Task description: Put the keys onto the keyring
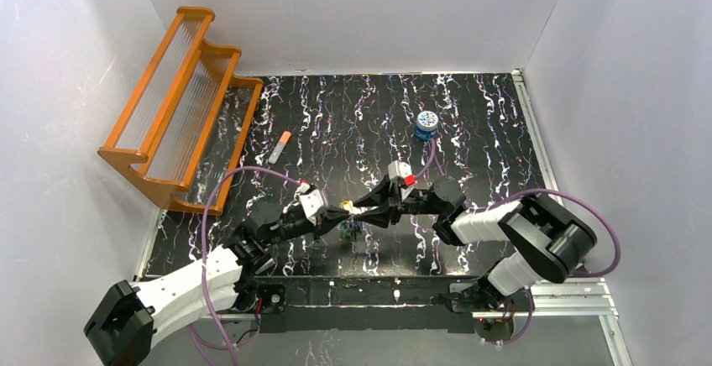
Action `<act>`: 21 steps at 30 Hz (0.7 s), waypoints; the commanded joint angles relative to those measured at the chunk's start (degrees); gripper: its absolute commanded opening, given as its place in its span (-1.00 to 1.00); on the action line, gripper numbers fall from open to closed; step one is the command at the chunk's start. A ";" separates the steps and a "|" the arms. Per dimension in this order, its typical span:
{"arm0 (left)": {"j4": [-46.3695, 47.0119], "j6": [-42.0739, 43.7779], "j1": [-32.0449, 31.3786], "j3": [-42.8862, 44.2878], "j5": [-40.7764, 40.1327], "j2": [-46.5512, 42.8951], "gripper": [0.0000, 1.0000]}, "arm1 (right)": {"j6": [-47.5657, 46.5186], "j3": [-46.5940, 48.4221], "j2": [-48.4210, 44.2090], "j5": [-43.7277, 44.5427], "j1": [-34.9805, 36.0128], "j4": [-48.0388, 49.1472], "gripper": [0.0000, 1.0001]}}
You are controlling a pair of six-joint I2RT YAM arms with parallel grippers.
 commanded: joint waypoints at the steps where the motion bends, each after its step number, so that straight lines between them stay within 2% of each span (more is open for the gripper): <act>1: -11.90 5.12 -0.10 7.96 -0.87 -0.65 -1.00 | -8.29 1.32 -7.34 4.02 -0.02 -10.23 0.00; 4: -22.91 10.25 -0.09 13.14 -0.82 1.08 -1.00 | -14.89 2.84 -12.06 5.65 0.05 -21.44 0.11; 9: -36.78 16.65 -0.07 20.88 -0.66 6.02 -1.00 | -20.19 5.21 -14.75 7.75 0.01 -31.50 0.12; 15: -50.14 23.51 -0.19 29.05 -0.95 13.18 -1.00 | -18.77 7.07 -12.79 7.59 0.01 -32.37 0.06; 21: -53.80 25.33 -0.28 33.15 -1.20 16.94 -1.00 | -16.27 8.45 -9.66 5.79 0.02 -30.47 0.01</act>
